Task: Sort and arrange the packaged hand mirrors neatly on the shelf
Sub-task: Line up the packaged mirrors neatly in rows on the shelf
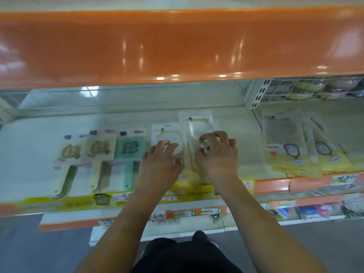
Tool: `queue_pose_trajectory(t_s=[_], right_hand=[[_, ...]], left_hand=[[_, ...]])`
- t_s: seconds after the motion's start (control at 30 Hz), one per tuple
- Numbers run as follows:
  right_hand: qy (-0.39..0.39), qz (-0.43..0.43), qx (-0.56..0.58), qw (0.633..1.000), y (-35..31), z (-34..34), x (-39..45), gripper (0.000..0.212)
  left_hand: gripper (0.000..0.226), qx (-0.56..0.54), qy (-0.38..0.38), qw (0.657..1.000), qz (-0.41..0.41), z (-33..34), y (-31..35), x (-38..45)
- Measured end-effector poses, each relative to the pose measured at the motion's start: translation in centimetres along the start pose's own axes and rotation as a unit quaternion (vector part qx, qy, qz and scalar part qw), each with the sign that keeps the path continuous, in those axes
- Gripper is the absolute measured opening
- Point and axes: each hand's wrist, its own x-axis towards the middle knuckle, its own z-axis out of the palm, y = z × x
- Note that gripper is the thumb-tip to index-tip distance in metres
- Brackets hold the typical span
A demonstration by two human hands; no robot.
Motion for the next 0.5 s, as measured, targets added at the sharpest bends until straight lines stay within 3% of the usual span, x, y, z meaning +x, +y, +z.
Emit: queue_pose_trajectory(t_s=[0.27,0.5], right_hand=[[0.037,0.032,-0.010,0.999,-7.0,3.5,-2.6,0.029],[0.069,0.058,-0.016,0.996,-10.0,4.6,-4.0,0.029]], left_hand=[[0.045,0.000,-0.048,0.999,0.023,-2.7,-7.5,0.0],[0.044,-0.019,-0.057,0.997,0.051,-4.0,-9.7,-0.4]])
